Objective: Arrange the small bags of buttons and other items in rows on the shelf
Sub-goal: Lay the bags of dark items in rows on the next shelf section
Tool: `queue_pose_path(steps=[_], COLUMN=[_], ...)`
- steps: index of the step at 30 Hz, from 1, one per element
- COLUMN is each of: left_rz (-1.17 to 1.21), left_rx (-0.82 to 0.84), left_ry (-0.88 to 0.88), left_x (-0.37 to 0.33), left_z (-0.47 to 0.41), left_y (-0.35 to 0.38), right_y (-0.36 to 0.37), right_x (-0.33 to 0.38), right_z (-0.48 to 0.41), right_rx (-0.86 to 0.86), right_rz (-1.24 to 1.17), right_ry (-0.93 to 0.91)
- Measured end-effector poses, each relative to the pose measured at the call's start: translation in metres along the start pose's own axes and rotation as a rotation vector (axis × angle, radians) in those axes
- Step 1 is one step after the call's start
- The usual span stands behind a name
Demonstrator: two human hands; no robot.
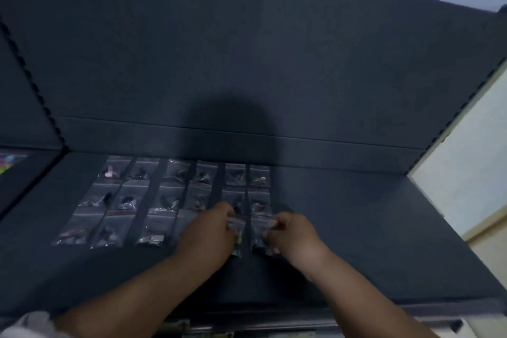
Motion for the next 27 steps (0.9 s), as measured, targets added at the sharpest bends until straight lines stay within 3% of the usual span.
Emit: queue_pose_path(steps=[3, 6, 10, 12, 17, 27], left_rz=[-0.267, -0.448, -0.487, -0.505, -0.526, -0.566], left_rx=[-0.135, -0.215, -0.101, -0.034, -0.052, -0.068], left_ry=[0.098, 0.215, 0.396, 0.427, 0.522, 0.418], left_x=[-0.012, -0.016, -0.016, -0.007, 0.006, 0.014], left_z=[0.009, 0.013, 0.017, 0.016, 0.014, 0.005], left_y=[-0.005, -0.006, 0.001, 0.011, 0.019, 0.02], right_y=[-0.01, -0.016, -0.006, 0.0, 0.006, 0.009], right_x=[0.006, 0.011, 0.002, -0.007, -0.011, -0.012], right_z=[0.0, 0.004, 0.004, 0.004, 0.002, -0.005], right_rx=[-0.086, -0.164, -0.02, 0.044, 0.051, 0.051], right_rz=[0.356, 0.428, 0.497, 0.546, 0.541, 0.544], right_ry=[-0.176, -0.385, -0.618, -0.667, -0.726, -0.752])
Point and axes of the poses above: each hand's wrist, its own z-axis away from the middle knuckle, its own y-axis out of the palm, x = y × z, the point moved 4 cm from there along -z, towards the middle knuckle, and after that the axes turned 7 degrees about -z, right-handed, at the moved point
